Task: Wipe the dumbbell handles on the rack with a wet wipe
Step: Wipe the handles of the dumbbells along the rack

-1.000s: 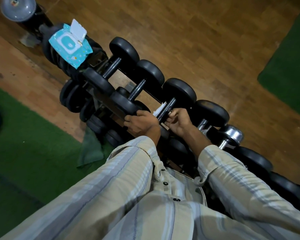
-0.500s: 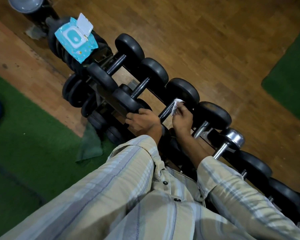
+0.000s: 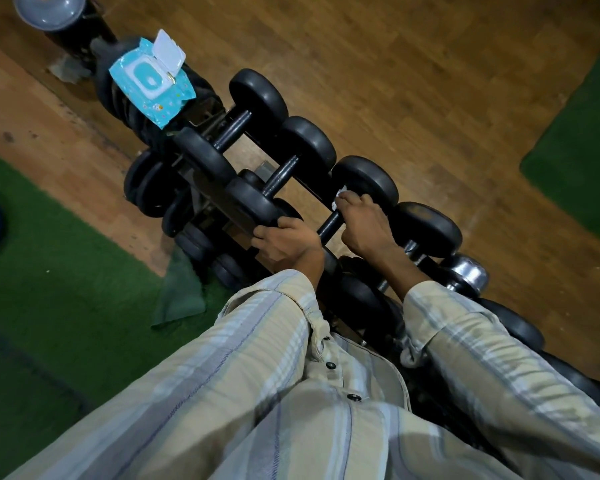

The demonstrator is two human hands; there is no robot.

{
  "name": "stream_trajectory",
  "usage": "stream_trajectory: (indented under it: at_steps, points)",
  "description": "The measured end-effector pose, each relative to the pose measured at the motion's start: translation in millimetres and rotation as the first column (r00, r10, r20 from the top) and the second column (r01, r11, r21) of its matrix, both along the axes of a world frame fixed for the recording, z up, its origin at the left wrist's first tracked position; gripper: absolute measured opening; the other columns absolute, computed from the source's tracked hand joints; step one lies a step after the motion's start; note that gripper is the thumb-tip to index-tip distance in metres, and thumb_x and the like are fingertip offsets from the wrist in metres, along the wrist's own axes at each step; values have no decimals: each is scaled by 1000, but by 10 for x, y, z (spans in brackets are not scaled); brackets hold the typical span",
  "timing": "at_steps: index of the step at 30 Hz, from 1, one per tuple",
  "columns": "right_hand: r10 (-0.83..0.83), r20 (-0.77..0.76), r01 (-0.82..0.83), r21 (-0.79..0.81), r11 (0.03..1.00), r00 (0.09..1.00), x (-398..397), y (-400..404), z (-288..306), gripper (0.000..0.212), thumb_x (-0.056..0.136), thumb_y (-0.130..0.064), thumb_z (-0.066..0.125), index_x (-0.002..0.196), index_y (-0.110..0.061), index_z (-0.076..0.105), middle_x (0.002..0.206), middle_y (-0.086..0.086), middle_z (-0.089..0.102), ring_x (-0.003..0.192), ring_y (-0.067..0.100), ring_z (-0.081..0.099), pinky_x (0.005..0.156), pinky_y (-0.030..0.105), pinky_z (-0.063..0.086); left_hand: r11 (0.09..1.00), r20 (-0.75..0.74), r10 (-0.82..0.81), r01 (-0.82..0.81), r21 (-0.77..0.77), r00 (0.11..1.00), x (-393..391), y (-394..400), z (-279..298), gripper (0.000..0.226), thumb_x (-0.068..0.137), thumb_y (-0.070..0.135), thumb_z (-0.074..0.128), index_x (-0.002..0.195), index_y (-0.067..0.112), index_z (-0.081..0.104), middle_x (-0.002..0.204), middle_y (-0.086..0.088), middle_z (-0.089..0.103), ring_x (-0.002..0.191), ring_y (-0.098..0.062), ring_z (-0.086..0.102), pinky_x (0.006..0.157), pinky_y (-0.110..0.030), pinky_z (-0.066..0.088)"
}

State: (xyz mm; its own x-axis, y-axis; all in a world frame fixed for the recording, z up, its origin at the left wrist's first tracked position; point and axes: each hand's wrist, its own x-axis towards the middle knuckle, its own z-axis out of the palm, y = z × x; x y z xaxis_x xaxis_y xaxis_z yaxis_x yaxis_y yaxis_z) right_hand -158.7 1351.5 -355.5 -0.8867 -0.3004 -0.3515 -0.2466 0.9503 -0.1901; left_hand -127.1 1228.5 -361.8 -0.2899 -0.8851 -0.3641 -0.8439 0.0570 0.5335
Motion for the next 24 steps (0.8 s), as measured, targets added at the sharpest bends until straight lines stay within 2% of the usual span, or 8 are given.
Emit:
stream_trajectory:
  at_steps: [3,6,8,10,13,15,18,24]
  points:
    - [44,177,0,-243,970,983,39,-9,2,48,85,-4,52,130,-15,63,134,3,63,118,29,57,89,37,52,1000,-17,12,-12,-17,1000,-7,13,1,43,87,32,38,115,2,50,118,-22,54,103,-45,57,89,-49,47]
    - [83,329,55,-390,919,940,194,10,65,62,77,-26,43,136,-23,61,142,-2,61,131,16,54,106,35,47,1000,-12,25,-25,-16,1000,-17,24,14,40,90,29,41,116,1,50,120,-22,54,107,-45,55,88,-47,45]
    - [153,345,7,-420,908,926,295,45,48,69,74,-14,48,142,-24,58,148,-6,56,138,13,48,112,35,43,1000,-7,24,-24,10,1000,-11,17,28,38,92,27,44,118,0,50,124,-22,52,110,-45,54,89,-47,44]
    - [178,316,-42,-392,919,932,327,114,5,83,71,2,56,148,-28,50,155,-12,46,142,9,43,108,33,46,999,-5,22,-22,23,1000,-7,12,37,37,92,26,44,118,1,50,124,-21,52,111,-45,54,88,-47,45]
    - [65,244,11,-298,955,968,237,190,48,97,68,8,51,153,-36,40,161,-20,33,135,11,51,76,16,46,1000,-9,17,-17,10,1000,-9,13,45,36,92,27,43,116,2,50,121,-21,54,107,-44,56,85,-47,46]
    - [0,191,51,-259,964,982,132,240,72,100,69,10,47,156,-38,33,164,-20,28,129,18,57,57,22,46,1000,-9,10,-10,-6,1000,-8,8,28,38,90,30,41,115,3,50,119,-21,54,104,-44,57,85,-48,47]
    - [-23,129,48,-199,979,991,28,277,81,96,75,7,49,158,-35,27,165,-17,24,132,27,52,64,38,57,1000,-8,8,-8,-22,1000,1,4,0,45,87,35,36,116,4,49,118,-20,54,103,-45,57,88,-51,49]
    - [158,218,-112,-206,972,963,173,161,7,99,71,5,58,158,-34,27,167,-14,20,134,22,53,75,39,59,1000,-2,11,-11,-21,1000,-12,13,20,39,90,30,42,116,2,50,119,-21,54,104,-45,57,85,-47,46]
